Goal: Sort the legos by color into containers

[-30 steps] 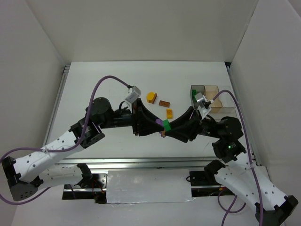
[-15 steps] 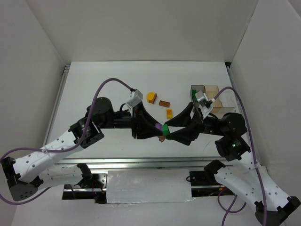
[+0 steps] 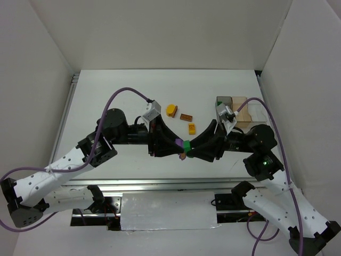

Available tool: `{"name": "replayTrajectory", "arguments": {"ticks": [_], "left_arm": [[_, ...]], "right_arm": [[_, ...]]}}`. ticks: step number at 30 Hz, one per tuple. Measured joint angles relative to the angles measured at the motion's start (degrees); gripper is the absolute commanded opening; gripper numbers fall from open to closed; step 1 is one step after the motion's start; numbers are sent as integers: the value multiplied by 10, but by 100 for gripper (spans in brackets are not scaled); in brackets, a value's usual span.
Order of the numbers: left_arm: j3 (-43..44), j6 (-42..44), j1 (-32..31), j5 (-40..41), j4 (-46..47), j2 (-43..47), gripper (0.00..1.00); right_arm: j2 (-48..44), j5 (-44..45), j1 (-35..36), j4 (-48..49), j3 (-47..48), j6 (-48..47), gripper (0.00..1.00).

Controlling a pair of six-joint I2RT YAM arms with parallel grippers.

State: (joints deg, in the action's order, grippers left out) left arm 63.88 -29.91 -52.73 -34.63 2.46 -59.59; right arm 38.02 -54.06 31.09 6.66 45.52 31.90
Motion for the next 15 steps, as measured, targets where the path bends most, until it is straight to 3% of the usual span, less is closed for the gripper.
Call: {"name": "replayTrajectory", "arguments": {"ticks": [1, 3, 11, 15], "left_arm": [[0, 1, 1, 2, 0, -1, 0], [0, 1, 1, -1, 2, -3, 0], [3, 14, 1, 9, -9, -4, 0], [6, 30, 5, 26, -39, -3, 0]], "right_arm": [[-1, -2, 0, 2, 0, -1, 22], [-3, -3, 0, 1, 0, 2, 1], [-9, 1, -7, -1, -4, -4, 0], [-5, -31, -52, 33, -20, 13, 0]]}}
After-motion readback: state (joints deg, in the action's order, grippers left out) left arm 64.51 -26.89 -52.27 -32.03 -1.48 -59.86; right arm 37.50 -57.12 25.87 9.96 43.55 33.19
